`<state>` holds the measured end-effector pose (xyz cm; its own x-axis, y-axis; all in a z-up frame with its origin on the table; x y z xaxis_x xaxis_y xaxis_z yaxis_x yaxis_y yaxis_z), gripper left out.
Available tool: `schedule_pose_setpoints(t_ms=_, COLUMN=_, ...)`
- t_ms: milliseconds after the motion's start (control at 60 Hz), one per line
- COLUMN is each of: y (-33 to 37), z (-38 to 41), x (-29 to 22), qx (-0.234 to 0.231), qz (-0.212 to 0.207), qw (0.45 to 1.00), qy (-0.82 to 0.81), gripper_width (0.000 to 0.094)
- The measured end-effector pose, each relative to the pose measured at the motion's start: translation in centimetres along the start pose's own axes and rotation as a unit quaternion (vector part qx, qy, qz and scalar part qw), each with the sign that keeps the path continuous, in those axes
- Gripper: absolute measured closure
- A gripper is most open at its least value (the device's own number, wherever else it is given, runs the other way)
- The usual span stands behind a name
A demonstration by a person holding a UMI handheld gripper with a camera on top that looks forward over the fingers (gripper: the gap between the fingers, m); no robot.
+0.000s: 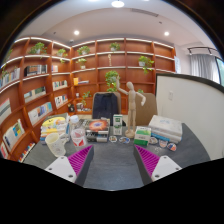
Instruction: Pour water
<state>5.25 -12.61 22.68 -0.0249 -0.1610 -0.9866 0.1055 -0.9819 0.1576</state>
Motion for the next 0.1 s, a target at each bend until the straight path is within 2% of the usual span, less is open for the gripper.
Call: schedule_pose_setpoints(t_ms=100, y=-0.04, z=-0.04, x=-0.10, qx=-0.001, qz=-0.003, qw=1.000, qy=-0.002, gripper_width=0.0093)
Point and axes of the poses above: the point between the fingertips, and its own axes, seen from behind it with the camera up: z to the left, x down, y backward, against the way the camera looks, the point moved 9 cm from there along y, backward, against the way the camera looks, and after that the axes turned 14 degrees about -z, right-handed, at the moved point
